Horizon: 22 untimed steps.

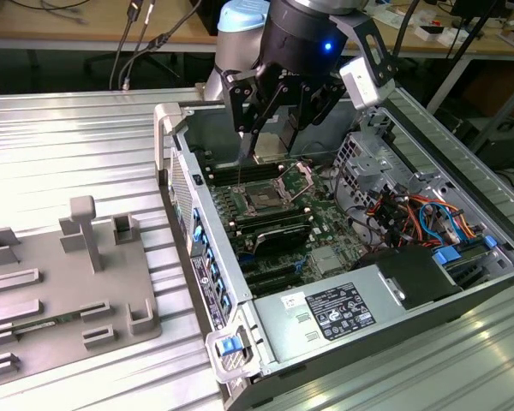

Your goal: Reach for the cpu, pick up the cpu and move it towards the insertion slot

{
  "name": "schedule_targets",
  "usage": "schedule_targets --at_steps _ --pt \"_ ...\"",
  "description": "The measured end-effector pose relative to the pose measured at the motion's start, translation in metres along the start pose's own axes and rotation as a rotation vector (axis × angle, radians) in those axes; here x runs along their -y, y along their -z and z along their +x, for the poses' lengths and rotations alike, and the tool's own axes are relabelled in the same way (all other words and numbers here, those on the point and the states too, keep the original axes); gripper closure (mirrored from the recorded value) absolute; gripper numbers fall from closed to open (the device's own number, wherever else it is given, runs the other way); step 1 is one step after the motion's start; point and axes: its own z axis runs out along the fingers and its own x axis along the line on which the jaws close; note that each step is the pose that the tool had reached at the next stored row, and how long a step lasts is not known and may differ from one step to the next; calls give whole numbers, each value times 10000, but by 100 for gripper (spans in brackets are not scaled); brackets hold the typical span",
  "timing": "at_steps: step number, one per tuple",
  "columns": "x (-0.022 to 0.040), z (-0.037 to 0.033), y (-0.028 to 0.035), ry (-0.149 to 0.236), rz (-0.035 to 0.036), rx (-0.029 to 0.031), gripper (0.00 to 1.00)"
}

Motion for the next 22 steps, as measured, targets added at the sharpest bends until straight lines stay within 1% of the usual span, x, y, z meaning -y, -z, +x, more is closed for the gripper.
schedule_targets --at_steps 5,13,14,17,22 --pt "0 -2 0 0 0 0 45" --pt "-12 -74 0 0 0 0 45" --pt "-18 -105 0 1 0 0 45" --pt "-42 -254 0 0 0 0 45" --pt "-62 -334 0 0 0 0 45"
